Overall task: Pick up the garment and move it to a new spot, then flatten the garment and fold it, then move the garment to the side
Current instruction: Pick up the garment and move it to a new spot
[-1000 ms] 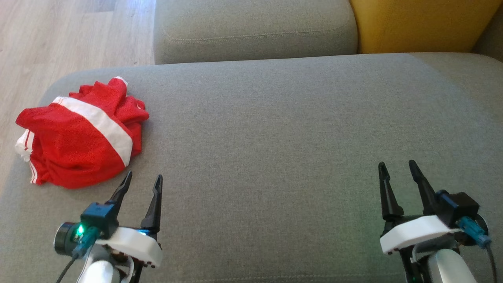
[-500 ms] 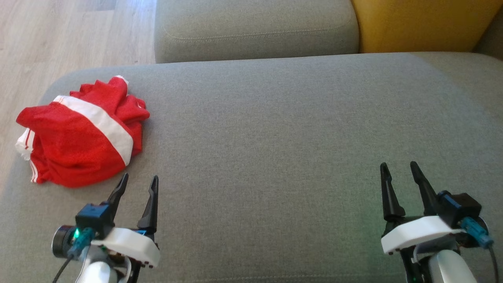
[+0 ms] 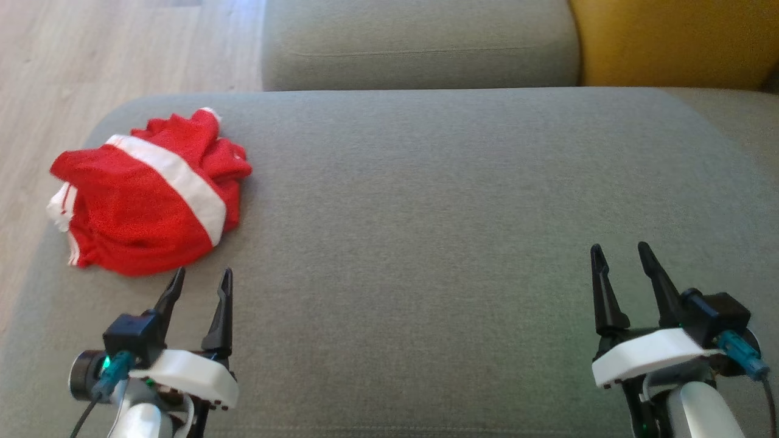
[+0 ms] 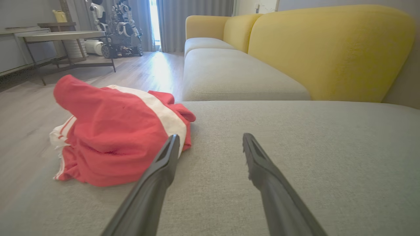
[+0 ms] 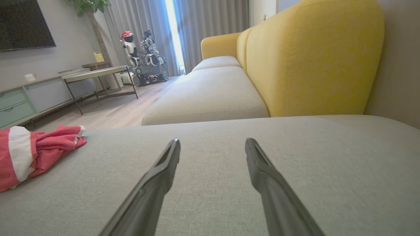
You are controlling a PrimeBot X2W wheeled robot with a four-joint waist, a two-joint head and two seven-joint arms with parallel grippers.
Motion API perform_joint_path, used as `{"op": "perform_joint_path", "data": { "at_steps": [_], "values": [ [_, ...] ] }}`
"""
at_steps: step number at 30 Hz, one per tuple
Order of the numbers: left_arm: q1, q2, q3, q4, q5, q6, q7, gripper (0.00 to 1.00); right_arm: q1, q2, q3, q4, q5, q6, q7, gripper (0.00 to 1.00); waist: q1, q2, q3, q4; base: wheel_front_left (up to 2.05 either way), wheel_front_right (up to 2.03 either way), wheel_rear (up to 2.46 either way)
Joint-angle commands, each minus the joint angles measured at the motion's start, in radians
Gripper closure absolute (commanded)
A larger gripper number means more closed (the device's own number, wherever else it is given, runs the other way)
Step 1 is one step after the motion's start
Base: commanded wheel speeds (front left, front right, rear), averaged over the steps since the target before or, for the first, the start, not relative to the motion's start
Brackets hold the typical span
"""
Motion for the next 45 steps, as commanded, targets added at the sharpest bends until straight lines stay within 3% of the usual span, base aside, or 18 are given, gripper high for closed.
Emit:
{"op": "perform_joint_path", "data": {
  "at_steps": [1, 20, 30, 45],
  "values": [
    [-0.058, 0.015, 0.047, -0.035, -0.006, 0.005, -0.013, 0.00, -0.018, -0.003, 0.025, -0.050, -0.009, -0.001, 0.005, 0.00, 0.0000, 0.0000, 0.001, 0.023, 0.00, 0.00, 0.00],
    [-0.039, 0.039, 0.157, -0.058, -0.020, 0.031, -0.013, 0.00, 0.004, -0.003, 0.087, -0.158, -0.009, -0.001, 0.070, 0.00, 0.0000, 0.0000, -0.007, 0.297, 0.00, 0.00, 0.00],
    [-0.026, 0.032, 0.170, -0.061, -0.017, 0.031, -0.013, 0.00, 0.004, -0.003, 0.097, -0.166, -0.012, -0.001, 0.074, 0.00, 0.0000, 0.0000, -0.005, 0.329, 0.00, 0.00, 0.00],
    [-0.070, 0.030, 0.174, -0.038, -0.023, 0.018, -0.013, 0.00, -0.001, -0.003, 0.104, -0.172, -0.005, -0.001, 0.085, 0.00, 0.0000, 0.0000, 0.021, 0.311, 0.00, 0.00, 0.00]
  ]
}}
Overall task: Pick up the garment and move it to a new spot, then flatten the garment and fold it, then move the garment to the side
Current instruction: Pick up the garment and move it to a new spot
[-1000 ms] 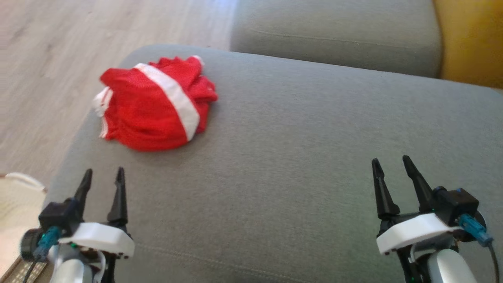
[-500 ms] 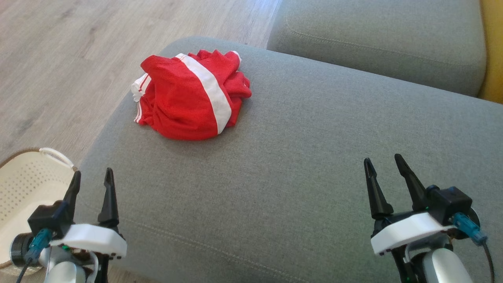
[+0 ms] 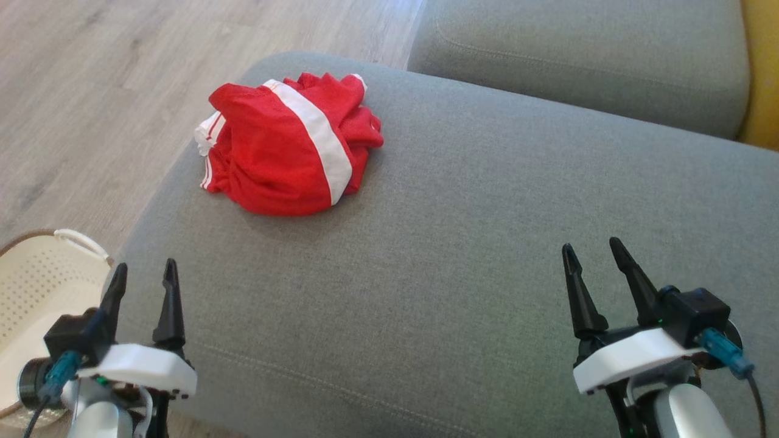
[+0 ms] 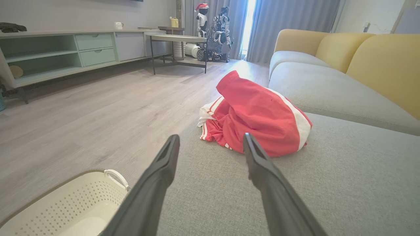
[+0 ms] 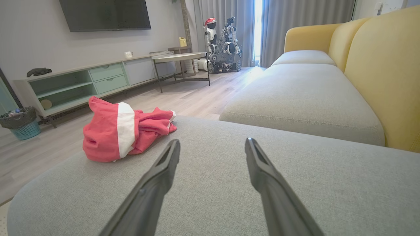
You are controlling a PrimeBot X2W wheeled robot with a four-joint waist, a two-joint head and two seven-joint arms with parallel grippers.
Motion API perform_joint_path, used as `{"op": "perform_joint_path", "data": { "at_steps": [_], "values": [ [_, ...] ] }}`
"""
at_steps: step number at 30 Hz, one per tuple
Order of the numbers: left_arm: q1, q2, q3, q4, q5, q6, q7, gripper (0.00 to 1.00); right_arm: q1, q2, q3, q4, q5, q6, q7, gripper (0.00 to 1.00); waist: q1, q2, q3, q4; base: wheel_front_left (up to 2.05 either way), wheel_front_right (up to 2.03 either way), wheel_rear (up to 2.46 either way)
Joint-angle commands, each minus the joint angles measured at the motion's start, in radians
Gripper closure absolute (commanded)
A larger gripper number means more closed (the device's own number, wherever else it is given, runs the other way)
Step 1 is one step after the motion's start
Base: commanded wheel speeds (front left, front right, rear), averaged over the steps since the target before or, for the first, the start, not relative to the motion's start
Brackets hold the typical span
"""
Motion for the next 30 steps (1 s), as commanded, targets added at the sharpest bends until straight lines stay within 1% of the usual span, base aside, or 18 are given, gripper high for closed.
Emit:
{"op": "perform_joint_path", "data": {
  "at_steps": [1, 5, 8, 12, 15, 19, 20, 23, 25, 30],
  "values": [
    [-0.080, 0.015, 0.039, -0.024, -0.012, -0.001, -0.012, 0.00, -0.041, -0.005, 0.028, -0.041, -0.002, -0.001, 0.009, 0.00, 0.0000, 0.0000, 0.019, -0.008, 0.00, 0.00, 0.00],
    [-0.173, 0.027, 0.042, -0.010, -0.037, -0.013, -0.012, 0.00, -0.072, -0.005, 0.035, -0.064, -0.018, -0.001, 0.029, 0.00, 0.0000, 0.0000, 0.082, -0.034, 0.00, 0.00, 0.00],
    [-0.261, 0.049, 0.045, 0.037, -0.064, -0.024, -0.004, 0.00, -0.096, -0.005, 0.039, -0.081, -0.037, -0.001, 0.049, 0.00, 0.0000, 0.0000, 0.137, -0.061, 0.00, 0.00, 0.00],
    [-0.395, 0.089, 0.055, 0.135, -0.109, -0.035, 0.036, 0.00, -0.131, -0.005, 0.045, -0.105, -0.061, -0.001, 0.069, 0.00, 0.0000, 0.0000, 0.214, -0.107, 0.00, 0.00, 0.00],
    [-0.492, 0.122, 0.064, 0.236, -0.147, -0.042, 0.060, 0.00, -0.155, -0.005, 0.048, -0.119, -0.070, -0.001, 0.077, 0.00, 0.0000, 0.0000, 0.266, -0.142, 0.00, 0.00, 0.00],
    [-0.610, 0.161, 0.050, 0.388, -0.186, -0.048, 0.089, 0.00, -0.177, -0.005, 0.051, -0.124, -0.073, -0.001, 0.080, 0.00, 0.0000, 0.0000, 0.321, -0.179, 0.00, 0.00, 0.00],
    [-0.610, 0.161, 0.050, 0.388, -0.186, -0.048, 0.089, 0.00, -0.177, -0.005, 0.051, -0.124, -0.073, -0.001, 0.080, 0.00, 0.0000, 0.0000, 0.321, -0.179, 0.00, 0.00, 0.00],
    [-0.678, 0.187, 0.024, 0.501, -0.212, -0.050, 0.111, 0.00, -0.185, -0.004, 0.055, -0.118, -0.068, -0.001, 0.076, 0.00, 0.0000, 0.0000, 0.342, -0.204, 0.00, 0.00, 0.00],
    [-0.711, 0.200, -0.010, 0.559, -0.240, -0.051, 0.131, 0.00, -0.188, -0.004, 0.057, -0.113, -0.062, -0.001, 0.071, 0.00, 0.0000, 0.0000, 0.350, -0.217, 0.00, 0.00, 0.00],
    [-0.759, 0.235, -0.092, 0.647, -0.342, -0.051, 0.188, 0.00, -0.192, -0.004, 0.058, -0.100, -0.049, -0.001, 0.061, 0.00, 0.0000, 0.0000, 0.358, -0.230, 0.00, 0.00, 0.00]
  ]
}}
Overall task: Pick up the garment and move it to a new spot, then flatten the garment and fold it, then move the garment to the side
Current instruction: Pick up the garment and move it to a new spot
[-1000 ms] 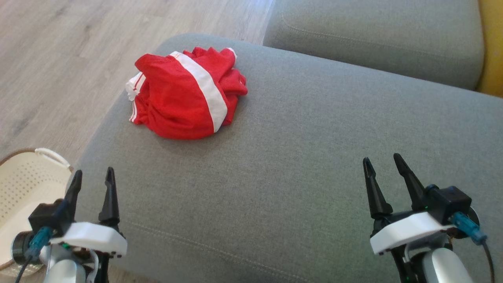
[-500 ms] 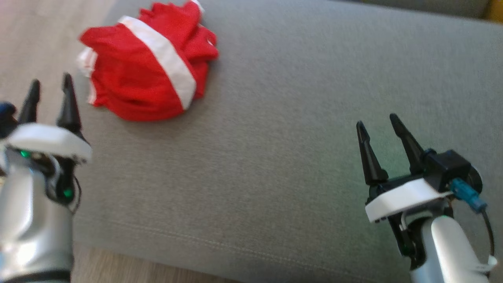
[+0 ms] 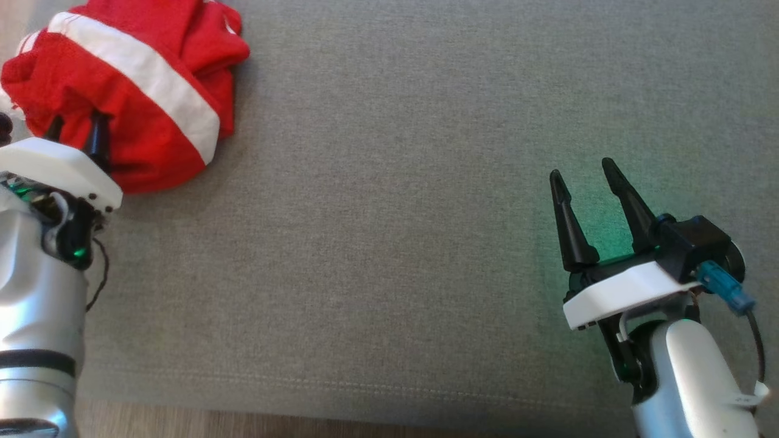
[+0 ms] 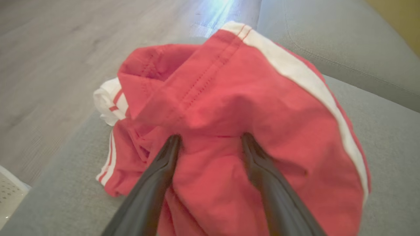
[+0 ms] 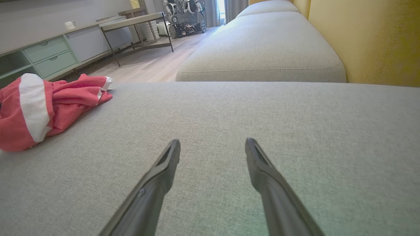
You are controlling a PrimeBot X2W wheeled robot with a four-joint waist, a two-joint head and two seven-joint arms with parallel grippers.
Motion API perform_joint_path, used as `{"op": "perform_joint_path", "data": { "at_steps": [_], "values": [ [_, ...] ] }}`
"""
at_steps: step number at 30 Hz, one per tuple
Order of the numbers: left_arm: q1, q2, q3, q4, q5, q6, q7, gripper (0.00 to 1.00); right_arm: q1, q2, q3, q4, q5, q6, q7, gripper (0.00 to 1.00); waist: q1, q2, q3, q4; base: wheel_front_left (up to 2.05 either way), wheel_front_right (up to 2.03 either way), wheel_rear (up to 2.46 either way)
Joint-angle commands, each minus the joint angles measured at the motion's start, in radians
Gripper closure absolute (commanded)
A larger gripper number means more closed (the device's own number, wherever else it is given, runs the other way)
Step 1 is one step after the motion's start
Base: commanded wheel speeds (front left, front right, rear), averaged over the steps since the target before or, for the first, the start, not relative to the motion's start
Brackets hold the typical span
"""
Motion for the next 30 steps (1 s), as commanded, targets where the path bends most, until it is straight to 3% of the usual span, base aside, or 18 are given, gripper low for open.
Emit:
{"op": "perform_joint_path", "data": {
  "at_steps": [1, 2, 8, 15, 22, 30],
  "values": [
    [-0.040, 0.080, 0.007, -0.017, -0.019, 0.001, 0.000, 0.34, -0.029, -0.002, 0.028, -0.029, 0.006, -0.001, -0.012, 0.00, -0.0002, 0.0000, 0.002, -0.003, 0.00, 0.00, 0.00],
    [-0.046, 0.092, -0.006, -0.013, -0.031, 0.001, -0.007, 1.00, -0.029, -0.002, 0.026, -0.027, 0.007, -0.001, -0.014, 0.00, -0.0002, 0.0000, 0.002, -0.003, 0.00, 0.00, 0.00],
    [-0.091, 0.142, -0.069, -0.023, -0.068, 0.001, -0.117, 1.00, -0.024, -0.002, 0.013, -0.017, 0.020, -0.001, -0.019, 0.00, -0.0002, 0.0000, -0.024, 0.022, 0.00, 0.00, 0.00],
    [-0.160, 0.186, -0.088, -0.146, -0.034, 0.002, -0.197, 1.00, -0.006, -0.002, -0.007, -0.016, 0.040, -0.001, -0.021, 0.00, -0.0002, 0.0000, -0.091, 0.052, 0.00, 0.00, 0.00],
    [-0.100, 0.192, -0.105, -0.406, 0.018, 0.034, -0.202, 1.00, 0.024, -0.002, -0.022, -0.015, 0.054, -0.001, -0.038, 0.00, -0.0002, 0.0000, -0.181, 0.021, 0.00, 0.00, 0.00],
    [0.189, 0.143, -0.167, -0.778, 0.025, 0.129, -0.107, 1.00, 0.087, -0.002, -0.032, -0.029, 0.089, -0.001, -0.041, 0.00, -0.0002, 0.0000, -0.257, -0.076, 0.00, 0.00, 0.00]
  ]
}}
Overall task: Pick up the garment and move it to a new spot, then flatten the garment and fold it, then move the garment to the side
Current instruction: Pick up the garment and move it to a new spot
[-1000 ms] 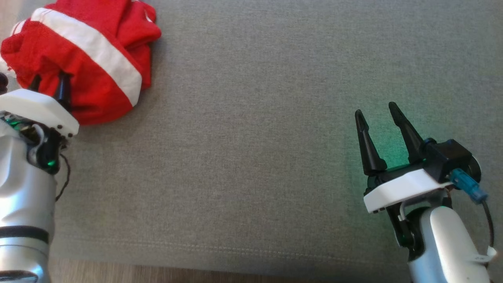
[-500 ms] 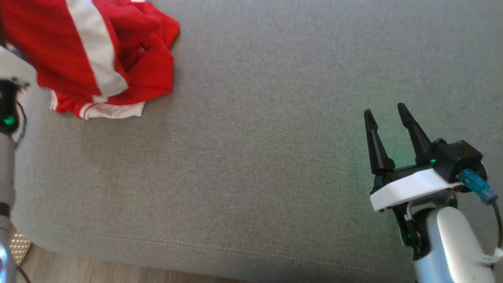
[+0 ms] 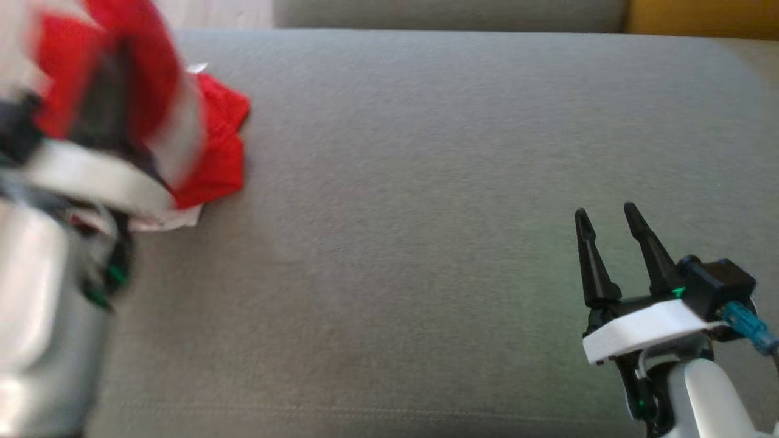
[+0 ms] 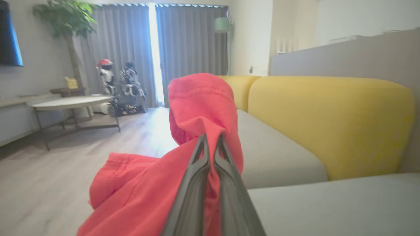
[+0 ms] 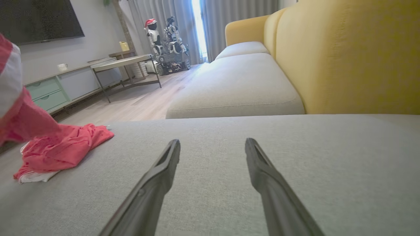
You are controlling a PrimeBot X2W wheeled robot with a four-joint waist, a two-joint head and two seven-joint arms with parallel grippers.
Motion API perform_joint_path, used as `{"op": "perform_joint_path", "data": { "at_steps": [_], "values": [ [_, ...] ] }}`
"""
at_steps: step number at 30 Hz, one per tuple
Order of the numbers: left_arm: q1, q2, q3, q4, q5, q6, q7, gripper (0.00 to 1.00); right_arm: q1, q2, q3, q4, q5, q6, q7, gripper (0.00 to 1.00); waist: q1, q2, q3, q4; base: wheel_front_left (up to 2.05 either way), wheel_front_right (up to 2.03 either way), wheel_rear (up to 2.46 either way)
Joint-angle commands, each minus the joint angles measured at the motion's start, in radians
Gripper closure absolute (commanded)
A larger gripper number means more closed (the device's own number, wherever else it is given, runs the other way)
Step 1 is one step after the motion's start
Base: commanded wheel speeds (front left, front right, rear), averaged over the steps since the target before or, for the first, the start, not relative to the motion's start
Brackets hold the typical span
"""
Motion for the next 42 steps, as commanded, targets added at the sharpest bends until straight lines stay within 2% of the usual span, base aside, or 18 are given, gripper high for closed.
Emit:
{"op": "perform_joint_path", "data": {
  "at_steps": [1, 5, 8, 15, 20, 24, 25, 27, 32, 35, 42],
  "values": [
    [0.004, 0.020, 0.019, -0.078, 0.000, 0.015, 0.019, 1.00, -0.012, -0.003, 0.019, -0.044, 0.010, -0.001, -0.006, 0.00, 0.0000, 0.0000, -0.027, -0.049, 0.00, 0.00, 0.00],
    [0.117, -0.045, -0.049, -0.168, -0.002, 0.048, 0.059, 1.00, -0.003, -0.003, 0.020, -0.062, 0.017, -0.001, 0.000, 0.00, 0.0000, 0.0000, -0.024, -0.111, 0.00, 0.00, 0.00],
    [0.144, -0.086, -0.102, -0.173, 0.003, 0.050, 0.075, 1.00, -0.005, -0.003, 0.025, -0.074, 0.025, -0.001, 0.002, 0.00, 0.0000, 0.0000, -0.008, -0.161, 0.00, 0.00, 0.00],
    [0.109, -0.184, -0.219, -0.101, 0.013, 0.006, 0.081, 1.00, -0.020, -0.003, 0.039, -0.087, 0.043, -0.001, -0.011, 0.00, 0.0000, 0.0000, 0.060, -0.288, 0.00, 0.00, 0.00],
    [0.022, -0.225, -0.268, -0.033, 0.038, -0.024, 0.080, 1.00, -0.033, -0.003, 0.044, -0.083, 0.060, -0.001, -0.034, 0.00, 0.0000, 0.0000, 0.122, -0.365, 0.00, 0.00, 0.00],
    [-0.008, -0.248, -0.318, 0.036, 0.037, -0.062, 0.101, 1.00, -0.037, -0.003, 0.046, -0.070, 0.083, -0.001, -0.060, 0.00, 0.0000, 0.0000, 0.166, -0.398, 0.00, 0.00, 0.00],
    [-0.009, -0.250, -0.327, 0.055, 0.035, -0.068, 0.105, 0.78, -0.039, -0.003, 0.048, -0.064, 0.088, -0.001, -0.067, 0.00, 0.0000, 0.0000, 0.173, -0.402, 0.00, 0.00, 0.00],
    [-0.009, -0.250, -0.340, 0.090, 0.038, -0.074, 0.106, 0.00, -0.043, -0.003, 0.051, -0.052, 0.095, -0.001, -0.079, 0.00, 0.0000, 0.0000, 0.178, -0.403, 0.00, 0.00, 0.00],
    [0.017, -0.248, -0.365, 0.126, 0.044, -0.083, 0.064, 0.00, -0.044, -0.003, 0.049, -0.021, 0.100, -0.001, -0.094, 0.00, 0.0000, 0.0000, 0.150, -0.371, 0.00, 0.00, 0.00],
    [0.051, -0.240, -0.362, 0.118, 0.041, -0.072, 0.028, 0.00, -0.046, -0.003, 0.052, -0.008, 0.093, -0.001, -0.093, 0.00, 0.0000, 0.0000, 0.117, -0.340, 0.00, 0.00, 0.00],
    [0.153, -0.200, -0.275, 0.053, 0.015, 0.026, -0.041, 0.00, -0.031, -0.003, 0.044, 0.000, 0.065, -0.001, -0.069, 0.00, 0.0000, 0.0000, 0.032, -0.236, 0.00, 0.00, 0.00]
  ]
}}
